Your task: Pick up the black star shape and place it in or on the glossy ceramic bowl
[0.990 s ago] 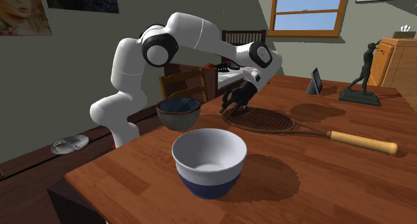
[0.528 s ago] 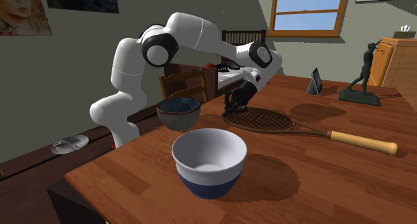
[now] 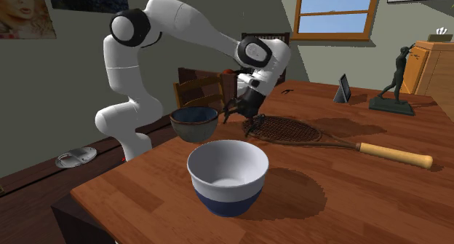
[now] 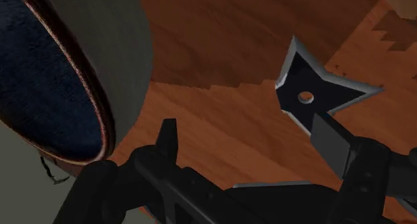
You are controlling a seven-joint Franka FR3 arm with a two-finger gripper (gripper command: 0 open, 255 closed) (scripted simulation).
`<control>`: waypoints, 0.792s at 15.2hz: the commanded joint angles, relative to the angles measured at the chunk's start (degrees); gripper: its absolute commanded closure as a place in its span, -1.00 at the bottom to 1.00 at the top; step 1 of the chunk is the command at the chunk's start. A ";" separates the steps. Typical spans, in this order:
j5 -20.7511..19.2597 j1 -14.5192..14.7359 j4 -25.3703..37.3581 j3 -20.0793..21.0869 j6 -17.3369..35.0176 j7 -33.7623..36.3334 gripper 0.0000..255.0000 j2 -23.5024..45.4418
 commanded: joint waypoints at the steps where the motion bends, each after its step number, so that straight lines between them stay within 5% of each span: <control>1: 0.00 0.00 0.00 0.00 0.00 0.00 -1.00 0.00; 2: 0.00 -0.23 0.00 0.22 0.00 0.00 -1.00 0.00; 4: 17.41 -3.61 -16.04 -6.45 24.34 -2.93 -1.00 -16.55; 5: 22.61 -2.81 -20.91 -9.16 31.29 -3.89 -1.00 -20.32; 12: 22.23 -2.44 -24.62 -8.40 37.17 -3.30 -1.00 -18.00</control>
